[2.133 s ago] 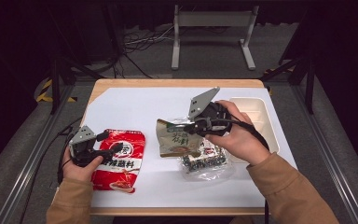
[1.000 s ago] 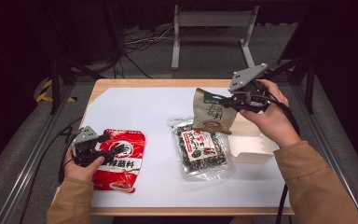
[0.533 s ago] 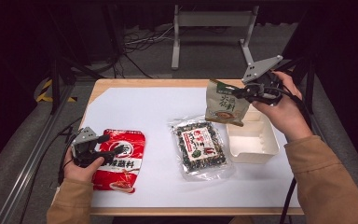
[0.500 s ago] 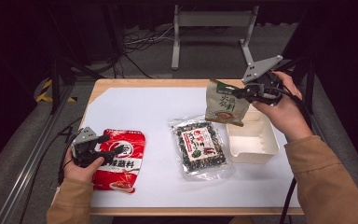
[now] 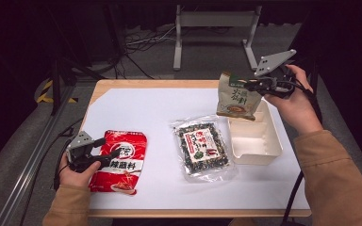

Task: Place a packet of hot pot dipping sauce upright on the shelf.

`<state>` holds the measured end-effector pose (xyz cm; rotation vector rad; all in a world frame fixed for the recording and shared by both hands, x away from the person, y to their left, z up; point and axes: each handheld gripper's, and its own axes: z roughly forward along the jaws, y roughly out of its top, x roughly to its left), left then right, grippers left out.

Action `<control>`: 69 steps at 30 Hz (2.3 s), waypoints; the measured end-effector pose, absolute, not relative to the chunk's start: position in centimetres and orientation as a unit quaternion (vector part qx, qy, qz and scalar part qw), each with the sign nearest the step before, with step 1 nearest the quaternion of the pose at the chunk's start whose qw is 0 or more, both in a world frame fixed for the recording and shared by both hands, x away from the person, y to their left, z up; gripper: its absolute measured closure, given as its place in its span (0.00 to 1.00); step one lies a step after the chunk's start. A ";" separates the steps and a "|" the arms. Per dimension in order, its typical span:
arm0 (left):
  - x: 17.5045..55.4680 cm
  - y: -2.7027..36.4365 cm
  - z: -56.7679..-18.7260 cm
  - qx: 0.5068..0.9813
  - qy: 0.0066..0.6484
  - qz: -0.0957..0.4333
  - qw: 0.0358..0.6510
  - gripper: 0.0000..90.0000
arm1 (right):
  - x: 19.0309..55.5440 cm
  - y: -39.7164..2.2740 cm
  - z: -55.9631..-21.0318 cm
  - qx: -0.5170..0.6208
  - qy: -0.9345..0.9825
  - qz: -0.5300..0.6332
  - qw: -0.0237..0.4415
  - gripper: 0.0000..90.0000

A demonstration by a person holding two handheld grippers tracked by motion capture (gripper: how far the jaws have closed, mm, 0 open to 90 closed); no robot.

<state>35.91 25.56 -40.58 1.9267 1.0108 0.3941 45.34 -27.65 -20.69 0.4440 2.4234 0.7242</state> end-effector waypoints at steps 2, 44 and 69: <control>35.8 25.6 -40.6 0.778 0.410 0.160 0.449 0.28 | 45.5 -27.8 -20.7 0.168 0.905 0.270 0.283 0.99; 35.7 26.0 -41.0 0.778 0.418 0.157 0.442 0.28 | 50.4 -31.8 -24.3 0.174 0.903 0.229 0.320 0.99; 35.9 26.0 -41.0 0.777 0.418 0.159 0.442 0.28 | 50.8 -32.0 -28.2 0.199 0.912 0.216 0.286 0.98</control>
